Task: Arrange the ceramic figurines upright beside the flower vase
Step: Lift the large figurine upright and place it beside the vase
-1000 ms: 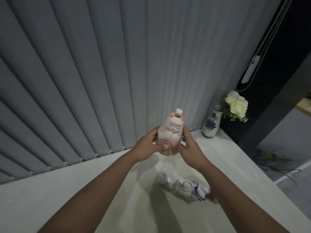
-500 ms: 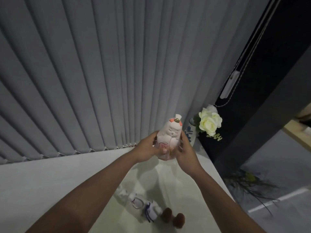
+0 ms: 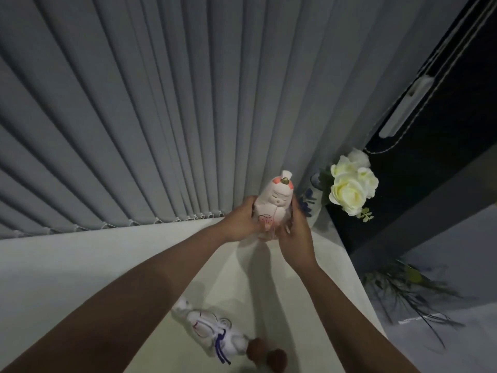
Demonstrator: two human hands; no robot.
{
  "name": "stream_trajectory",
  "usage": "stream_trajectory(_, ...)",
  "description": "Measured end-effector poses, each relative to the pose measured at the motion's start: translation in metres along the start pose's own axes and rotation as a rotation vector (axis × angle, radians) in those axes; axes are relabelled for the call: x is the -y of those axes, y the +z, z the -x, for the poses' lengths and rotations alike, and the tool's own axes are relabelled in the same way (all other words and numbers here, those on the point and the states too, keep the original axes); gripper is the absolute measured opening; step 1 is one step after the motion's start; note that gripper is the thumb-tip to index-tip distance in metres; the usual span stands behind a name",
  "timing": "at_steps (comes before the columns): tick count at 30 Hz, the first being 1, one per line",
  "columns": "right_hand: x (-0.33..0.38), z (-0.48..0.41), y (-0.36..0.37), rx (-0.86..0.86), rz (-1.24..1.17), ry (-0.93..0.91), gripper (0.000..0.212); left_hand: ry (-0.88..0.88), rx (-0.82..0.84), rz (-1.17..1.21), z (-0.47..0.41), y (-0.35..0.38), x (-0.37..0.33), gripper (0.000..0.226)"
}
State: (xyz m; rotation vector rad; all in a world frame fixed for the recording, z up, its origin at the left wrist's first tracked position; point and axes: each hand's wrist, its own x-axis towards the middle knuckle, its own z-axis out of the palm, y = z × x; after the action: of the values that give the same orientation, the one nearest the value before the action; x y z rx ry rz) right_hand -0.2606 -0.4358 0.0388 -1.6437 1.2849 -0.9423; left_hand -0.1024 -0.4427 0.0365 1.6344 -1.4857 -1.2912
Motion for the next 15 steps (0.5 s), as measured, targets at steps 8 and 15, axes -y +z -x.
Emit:
stream_trajectory(8,-0.035,-0.019,0.008,-0.043,0.045,0.023,0.07,-0.008,0.004,0.004,-0.028,0.002,0.012,0.075)
stream_trajectory(15,-0.037,-0.031,0.006,-0.089,0.008,0.025,0.068,0.022,0.008,-0.056,-0.043,0.001,0.006,0.067)
